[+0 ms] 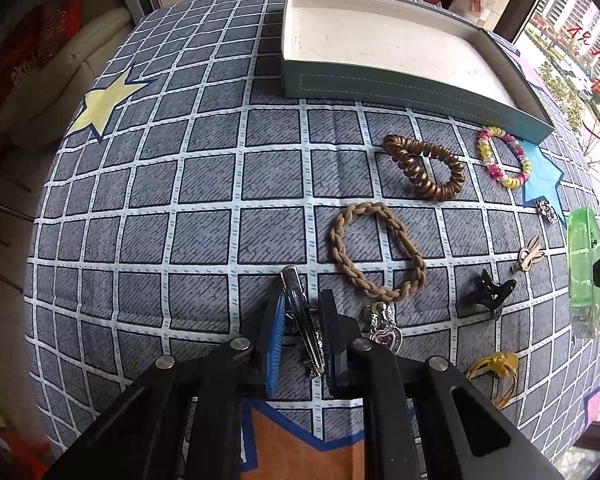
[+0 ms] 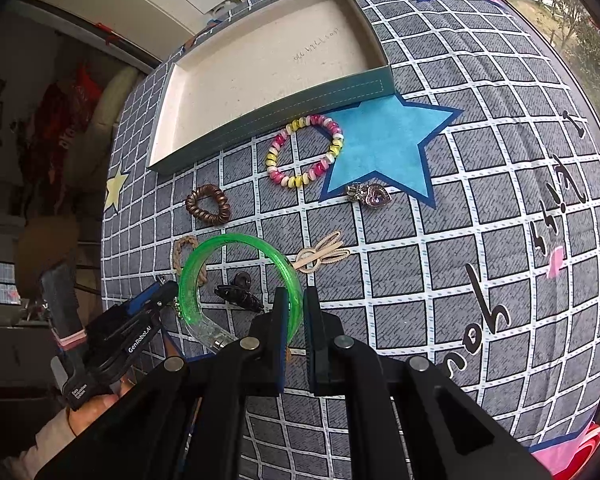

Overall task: Organize jewelry
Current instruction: 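Carry the hair clip with the left tool while the right tool carries the green bracelet over the tray, then open the left tool to drop the clip while the right tool releases the bracelet into the tray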

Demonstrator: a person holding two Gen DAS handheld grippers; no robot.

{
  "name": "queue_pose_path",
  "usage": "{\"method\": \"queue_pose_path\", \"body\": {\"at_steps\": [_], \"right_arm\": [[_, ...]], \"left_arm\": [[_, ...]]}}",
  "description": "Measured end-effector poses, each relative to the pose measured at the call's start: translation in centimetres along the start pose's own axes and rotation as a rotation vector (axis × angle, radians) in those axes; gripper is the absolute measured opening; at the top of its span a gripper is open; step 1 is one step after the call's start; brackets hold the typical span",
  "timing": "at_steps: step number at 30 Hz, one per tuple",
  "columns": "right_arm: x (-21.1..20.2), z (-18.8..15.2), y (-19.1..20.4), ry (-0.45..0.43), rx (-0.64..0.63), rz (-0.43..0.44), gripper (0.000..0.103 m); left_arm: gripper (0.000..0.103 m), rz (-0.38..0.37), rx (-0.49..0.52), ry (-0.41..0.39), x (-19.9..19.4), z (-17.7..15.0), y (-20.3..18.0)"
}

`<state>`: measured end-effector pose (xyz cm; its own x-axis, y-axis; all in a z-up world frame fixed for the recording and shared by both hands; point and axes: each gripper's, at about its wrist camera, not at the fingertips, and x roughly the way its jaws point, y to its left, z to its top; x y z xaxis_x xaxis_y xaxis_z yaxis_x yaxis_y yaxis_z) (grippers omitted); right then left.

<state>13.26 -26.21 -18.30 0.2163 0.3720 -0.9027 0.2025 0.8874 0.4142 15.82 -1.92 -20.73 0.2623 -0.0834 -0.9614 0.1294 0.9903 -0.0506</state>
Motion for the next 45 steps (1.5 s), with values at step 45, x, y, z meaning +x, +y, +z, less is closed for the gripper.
{"method": "queue_pose_path", "body": {"at_steps": [45], "right_arm": [[7.4,25.5,-0.1,-0.085,-0.131,-0.168,0.008]], "left_arm": [[0.03,-0.029,0.03,-0.18,5.3,23.0,-7.3]]}}
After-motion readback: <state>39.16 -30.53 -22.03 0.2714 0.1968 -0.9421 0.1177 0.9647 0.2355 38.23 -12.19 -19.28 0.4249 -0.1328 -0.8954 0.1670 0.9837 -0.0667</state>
